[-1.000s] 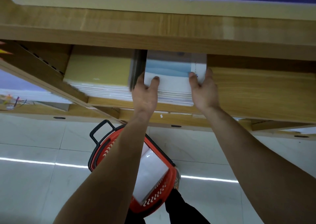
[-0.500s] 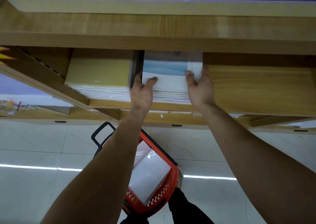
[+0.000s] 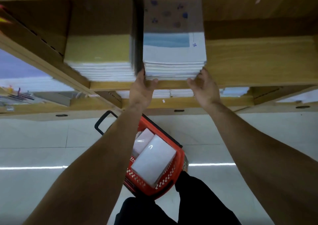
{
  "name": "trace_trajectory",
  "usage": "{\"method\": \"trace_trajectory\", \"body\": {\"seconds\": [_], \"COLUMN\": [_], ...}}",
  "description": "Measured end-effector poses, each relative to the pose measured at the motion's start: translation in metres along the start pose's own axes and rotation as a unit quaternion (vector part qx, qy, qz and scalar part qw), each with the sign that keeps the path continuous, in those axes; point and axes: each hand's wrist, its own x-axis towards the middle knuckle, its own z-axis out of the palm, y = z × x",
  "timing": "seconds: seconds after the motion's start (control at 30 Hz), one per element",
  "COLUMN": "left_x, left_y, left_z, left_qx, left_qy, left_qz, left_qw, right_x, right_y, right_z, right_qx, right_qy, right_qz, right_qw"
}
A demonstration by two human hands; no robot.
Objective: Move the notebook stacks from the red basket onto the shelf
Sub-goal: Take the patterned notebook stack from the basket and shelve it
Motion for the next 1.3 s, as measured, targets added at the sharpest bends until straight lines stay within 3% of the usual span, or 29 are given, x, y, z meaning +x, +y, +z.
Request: {"method": "trace_trajectory", "body": {"seconds": [0.13, 0.3, 0.67, 1.0, 1.13, 1.3], "left_x": [0.013, 0.026, 0.035, -0.006, -0.048, -0.069], "left_y": [-0.012, -0.02, -0.017, -0.037, -0.109, -0.233], "left_z": [0.01, 0.021, 0.027, -0.01, -0.03, -0.042], "left_qx": [0.086, 0.103, 0.097, 0.107, 0.161, 0.319], "left_qy": [0.082, 0.152, 0.185, 0.034, 0.007, -0.135], "left_qz": [0.037, 0.07, 0.054, 0.106, 0.113, -0.003], "left_qw": [0.992, 0.981, 0.976, 0.988, 0.98, 0.938], "right_x": [0.015, 0.031, 0.033, -0.03, -0.086, -0.142], "right_y": [0.006, 0.022, 0.023, 0.018, 0.053, 0.124], "right_z": [0.015, 0.03, 0.046, 0.07, 0.109, 0.167], "right_qx": [-0.031, -0.055, -0.026, -0.101, -0.177, -0.208], "right_qy": [0.094, 0.15, 0.203, 0.151, 0.07, -0.014], "right_qz": [-0.016, -0.019, -0.014, 0.041, 0.084, 0.176], "right_qw": [0.995, 0.987, 0.979, 0.983, 0.978, 0.962]}}
